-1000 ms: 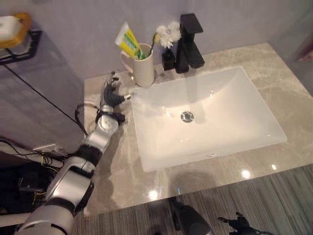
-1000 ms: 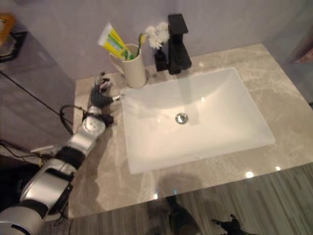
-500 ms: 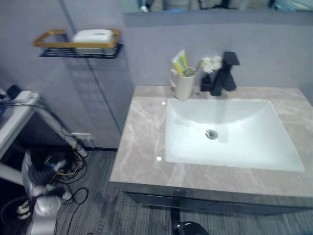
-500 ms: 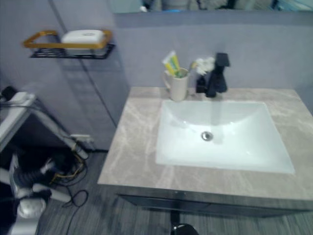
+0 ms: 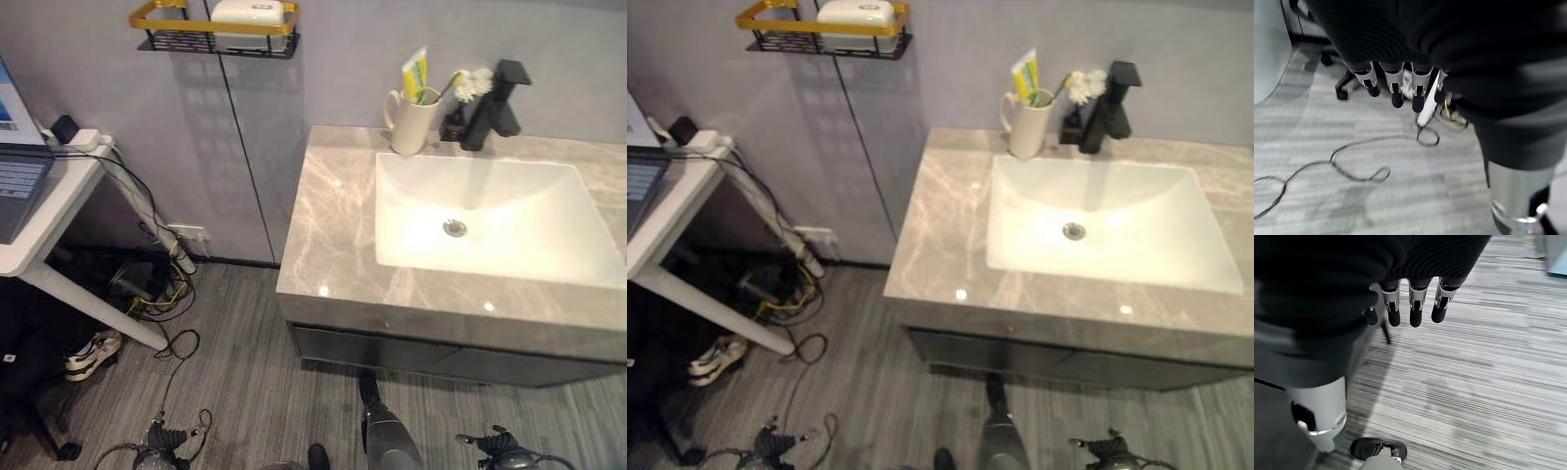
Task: Put brush and paste in cup on sink, flatten towel.
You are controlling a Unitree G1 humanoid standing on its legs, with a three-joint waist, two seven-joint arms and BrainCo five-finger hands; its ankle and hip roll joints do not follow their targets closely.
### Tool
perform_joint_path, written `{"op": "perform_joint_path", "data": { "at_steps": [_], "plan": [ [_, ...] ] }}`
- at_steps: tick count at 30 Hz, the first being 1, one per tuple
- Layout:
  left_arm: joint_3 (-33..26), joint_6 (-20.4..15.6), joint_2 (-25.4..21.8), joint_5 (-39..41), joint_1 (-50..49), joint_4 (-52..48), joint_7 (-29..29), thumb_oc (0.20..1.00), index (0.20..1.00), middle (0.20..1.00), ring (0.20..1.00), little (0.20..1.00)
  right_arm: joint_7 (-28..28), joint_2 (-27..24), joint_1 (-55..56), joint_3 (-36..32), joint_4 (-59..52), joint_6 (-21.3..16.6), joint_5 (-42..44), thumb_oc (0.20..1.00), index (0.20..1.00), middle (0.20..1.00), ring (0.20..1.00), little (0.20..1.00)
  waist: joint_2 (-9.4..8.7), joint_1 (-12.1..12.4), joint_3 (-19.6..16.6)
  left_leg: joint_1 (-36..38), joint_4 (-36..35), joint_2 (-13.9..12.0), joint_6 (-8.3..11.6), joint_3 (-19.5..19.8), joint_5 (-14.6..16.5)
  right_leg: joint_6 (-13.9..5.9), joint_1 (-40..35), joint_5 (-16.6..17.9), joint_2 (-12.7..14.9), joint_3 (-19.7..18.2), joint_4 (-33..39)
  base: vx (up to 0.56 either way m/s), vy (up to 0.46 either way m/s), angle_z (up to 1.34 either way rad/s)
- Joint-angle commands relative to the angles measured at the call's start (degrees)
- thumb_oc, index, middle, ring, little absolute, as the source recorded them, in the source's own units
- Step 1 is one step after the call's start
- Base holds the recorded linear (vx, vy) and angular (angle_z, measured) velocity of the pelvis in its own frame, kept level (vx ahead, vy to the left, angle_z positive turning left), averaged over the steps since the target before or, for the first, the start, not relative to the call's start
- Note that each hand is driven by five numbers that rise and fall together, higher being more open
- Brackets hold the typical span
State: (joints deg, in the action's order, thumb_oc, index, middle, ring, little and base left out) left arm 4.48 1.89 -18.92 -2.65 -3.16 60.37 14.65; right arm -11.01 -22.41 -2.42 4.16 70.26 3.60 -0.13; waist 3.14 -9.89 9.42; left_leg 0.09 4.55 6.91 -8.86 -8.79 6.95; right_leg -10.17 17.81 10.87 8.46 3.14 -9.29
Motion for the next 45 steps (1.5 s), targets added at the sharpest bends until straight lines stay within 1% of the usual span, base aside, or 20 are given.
{"op": "perform_joint_path", "data": {
  "at_steps": [1, 7, 14, 15, 17, 18, 20, 21, 24, 26, 27, 29, 31, 34, 36, 39, 40, 41, 43, 45],
  "plan": [
    [-0.5, -1.1, -3.0, -2.0, 0.1, -2.0, -0.5, 1.0, 1.0, 1.0, 1.0, 1.0, -0.8, -1.0, 0.2, 0.9, 2.7, 0.2, -2.6, 1.0, 1.0, 1.0, 1.0, 1.0, -0.25, -0.3, -0.5, 4.1, -5.5, -2.0, 8.09, 0.4, -1.3, 0.42, -2.4, -3.3, -0.6, 2.1, -0.9, -0.06, -0.004, -0.52],
    [0.1, -1.5, -4.6, -1.8, 1.5, -2.7, -0.6, 1.0, 1.0, 1.0, 1.0, 1.0, -0.2, -0.9, 0.4, 0.1, 4.8, 0.2, -2.4, 1.0, 1.0, 1.0, 1.0, 1.0, -0.51, 1.4, -1.0, 2.0, -7.6, -3.9, 8.46, -3.3, -3.9, 0.11, -6.0, -6.4, 0.6, 3.1, -2.7, -0.11, -0.015, -0.53],
    [-3.0, -1.1, -3.9, 3.0, 0.7, -4.0, 0.4, 1.0, 1.0, 1.0, 1.0, 1.0, -0.6, 0.2, 0.7, -0.7, 1.0, -0.5, 0.0, 1.0, 1.0, 1.0, 1.0, 1.0, -1.0, 4.4, -2.0, -2.0, -7.1, -5.2, 7.47, -11.0, -5.8, 0.32, -11.2, -11.2, 3.1, 10.0, -7.6, -0.13, -0.014, -0.71],
    [-2.9, -1.0, -4.0, 3.3, 0.9, -4.0, 0.1, 1.0, 1.0, 1.0, 1.0, 1.0, -0.4, 0.4, 0.9, -0.3, 0.3, -0.7, 0.0, 1.0, 1.0, 1.0, 1.0, 1.0, -1.5, 5.1, -2.4, -2.7, -7.5, -5.0, 7.4, -12.9, -5.5, -0.2, -13.2, -13.9, 2.7, 11.6, -9.4, -0.19, -0.026, -0.49],
    [-2.9, -1.0, -4.0, 3.4, 0.9, -4.1, 0.1, 1.0, 1.0, 1.0, 1.0, 1.0, -0.3, 0.5, 1.0, 0.0, 0.2, -0.7, -0.2, 1.0, 1.0, 1.0, 1.0, 1.0, -2.01, 5.7, -2.6, -3.7, -7.3, -5.0, 7.21, -14.8, -5.7, -0.34, -15.0, -14.5, 2.4, 13.3, -9.5, -0.19, -0.054, -0.92],
    [-2.9, -1.0, -4.1, 3.7, 1.5, -4.1, 0.0, 1.0, 1.0, 1.0, 1.0, 1.0, 0.0, 0.6, 0.7, 0.9, 0.6, -0.6, -0.6, 1.0, 1.0, 1.0, 1.0, 1.0, -3.32, 7.2, -3.2, -6.4, -6.6, -5.6, 7.11, -18.7, -6.2, -0.55, -18.2, -15.0, 1.3, 16.8, -6.8, -0.27, -0.124, -1.22],
    [-3.1, -0.8, -4.2, 3.8, 2.4, -3.7, 0.0, 1.0, 1.0, 1.0, 1.0, 1.0, 0.1, 0.4, -0.5, 2.3, 1.4, -0.1, -1.8, 1.0, 1.0, 1.0, 1.0, 1.0, -3.74, 8.7, -2.7, -8.1, -4.6, -8.2, 8.1, -23.5, -7.3, 0.8, -18.6, -17.0, 0.4, 20.5, -2.2, -0.26, -0.137, -1.29],
    [-3.1, -0.8, -4.1, 3.8, 2.5, -3.6, 0.0, 1.0, 1.0, 1.0, 1.0, 1.0, 0.2, 0.3, -0.6, 2.3, 1.5, -0.1, -1.8, 1.0, 1.0, 1.0, 1.0, 1.0, -3.74, 8.9, -2.6, -8.1, -4.3, -8.4, 8.22, -23.7, -7.3, 0.95, -18.6, -17.0, 0.3, 20.2, -2.1, -0.14, -0.149, -1.4],
    [-2.1, -0.3, -5.5, 0.9, 4.8, -1.0, -1.5, 1.0, 1.0, 1.0, 1.0, 1.0, 2.3, -2.8, 0.1, 1.2, 3.7, 0.2, -1.7, 1.0, 1.0, 1.0, 1.0, 1.0, -3.72, 7.9, -1.8, -10.2, -0.7, -11.2, 10.04, -26.1, -8.7, 3.41, -19.7, -18.8, -4.5, 16.8, 5.0, -0.14, -0.21, -1.3],
    [-2.3, -0.3, -5.5, 1.3, 5.4, -0.4, -1.8, 1.0, 1.0, 1.0, 1.0, 1.0, 2.3, -3.6, 0.3, -1.6, 4.2, 0.2, 1.5, 1.0, 1.0, 1.0, 1.0, 1.0, -3.54, 7.7, -1.6, -10.9, 0.2, -11.5, 10.5, -26.1, -8.9, 3.51, -20.3, -18.3, -5.2, 16.2, 7.2, -0.1, -0.129, -0.59],
    [-2.5, -0.1, -5.9, 1.6, 7.1, 0.9, -2.1, 1.0, 1.0, 1.0, 1.0, 1.0, 2.6, -5.0, 0.2, -6.7, 5.5, -0.1, 8.6, 1.0, 1.0, 1.0, 1.0, 1.0, -3.61, 7.0, -1.4, -12.9, 1.8, -12.1, 11.57, -24.3, -9.8, 3.89, -20.5, -17.6, -6.3, 13.9, 9.8, -0.1, -0.129, -0.39],
    [-2.3, -0.1, -6.1, 1.7, 8.1, 1.7, -2.1, 1.0, 1.0, 1.0, 1.0, 1.0, 3.3, -5.9, 0.4, -9.6, 6.7, -0.1, 12.8, 1.0, 1.0, 1.0, 1.0, 1.0, -3.57, 7.2, -1.2, -14.0, 2.5, -12.2, 12.09, -21.5, -10.1, 4.1, -20.4, -17.1, -6.9, 12.7, 10.7, -0.07, -0.151, -0.43],
    [-2.0, 0.0, -5.2, 2.2, 9.3, 4.9, -2.3, 1.0, 1.0, 1.0, 1.0, 1.0, 4.2, -7.5, 0.8, -11.4, 7.3, -0.7, 14.9, 1.0, 1.0, 1.0, 1.0, 1.0, -4.03, 8.3, -0.9, -15.8, 3.8, -11.0, 12.83, -12.3, -10.6, 4.48, -20.8, -16.3, -7.4, 11.0, 11.2, -0.08, -0.166, -0.41],
    [-1.5, 0.0, -3.8, 2.5, 9.6, 7.8, -2.4, 1.0, 1.0, 1.0, 1.0, 1.0, 3.9, -8.2, 0.7, -11.9, 7.5, -1.3, 15.0, 1.0, 1.0, 1.0, 1.0, 1.0, -4.35, 9.2, -0.5, -17.4, 5.4, -9.2, 12.12, -1.8, -11.2, 5.18, -19.7, -14.5, -8.1, 7.7, 10.5, -0.04, -0.104, -0.65],
    [-1.0, -0.1, -2.8, 2.8, 9.6, 8.9, -2.2, 1.0, 1.0, 1.0, 1.0, 1.0, 3.4, -8.3, 0.3, -11.5, 7.8, -1.4, 14.9, 1.0, 1.0, 1.0, 1.0, 1.0, -4.6, 9.5, -0.5, -17.4, 6.5, -7.4, 11.83, 3.9, -10.3, 5.25, -19.4, -13.7, -8.9, 4.5, 10.2, 0.05, -0.068, -1.1],
    [3.9, 0.2, -0.8, -0.5, 10.3, 9.3, -1.4, 1.0, 1.0, 1.0, 1.0, 1.0, 2.7, -8.0, -1.6, -7.4, 7.7, -1.5, 11.1, 1.0, 1.0, 1.0, 1.0, 1.0, -4.31, 11.1, -0.6, -16.6, 10.4, -1.7, 10.64, 16.8, -7.5, 5.9, -19.2, -13.3, -10.9, -4.2, 8.6, 0.12, 0.004, -1.84],
    [3.9, 0.2, -0.8, -0.5, 10.3, 9.3, -1.4, 1.0, 1.0, 1.0, 1.0, 1.0, 2.7, -8.0, -1.6, -7.4, 7.7, -1.5, 11.1, 1.0, 1.0, 1.0, 1.0, 1.0, -4.32, 11.1, -0.6, -16.6, 10.4, -1.7, 10.65, 16.8, -7.5, 5.9, -19.2, -13.3, -10.9, -4.2, 8.6, 0.1, 0.058, -1.48],
    [5.4, 0.1, -0.8, -1.4, 10.4, 8.6, -1.6, 1.0, 1.0, 1.0, 1.0, 1.0, 2.4, -8.2, -2.2, -5.8, 7.6, -1.1, 9.2, 1.0, 1.0, 1.0, 1.0, 1.0, -3.7, 11.3, -1.0, -15.9, 9.5, -0.2, 10.45, 20.7, -7.7, 6.0, -19.3, -13.6, -11.7, -7.1, 8.4, 0.09, 0.072, -1.01],
    [7.2, -0.2, -0.6, -2.4, 11.3, 7.9, -1.9, 1.0, 1.0, 1.0, 1.0, 1.0, 2.3, -8.4, -2.7, -4.6, 6.7, -1.1, 7.9, 1.0, 1.0, 1.0, 1.0, 1.0, -3.27, 11.1, -1.0, -16.2, 9.7, 1.0, 10.76, 22.9, -8.2, 5.73, -19.7, -13.7, -11.9, -9.9, 8.3, 0.13, 0.142, -0.87],
    [7.2, -0.3, -0.6, -2.5, 11.2, 7.9, -2.0, 1.0, 1.0, 1.0, 1.0, 1.0, 2.6, -8.2, -2.8, -4.2, 5.6, -1.0, 7.6, 1.0, 1.0, 1.0, 1.0, 1.0, -2.63, 10.8, -1.2, -15.4, 8.4, 0.4, 10.78, 21.5, -8.0, 5.48, -20.0, -14.3, -11.9, -12.0, 8.2, 0.09, 0.146, -0.82]
  ]
}}
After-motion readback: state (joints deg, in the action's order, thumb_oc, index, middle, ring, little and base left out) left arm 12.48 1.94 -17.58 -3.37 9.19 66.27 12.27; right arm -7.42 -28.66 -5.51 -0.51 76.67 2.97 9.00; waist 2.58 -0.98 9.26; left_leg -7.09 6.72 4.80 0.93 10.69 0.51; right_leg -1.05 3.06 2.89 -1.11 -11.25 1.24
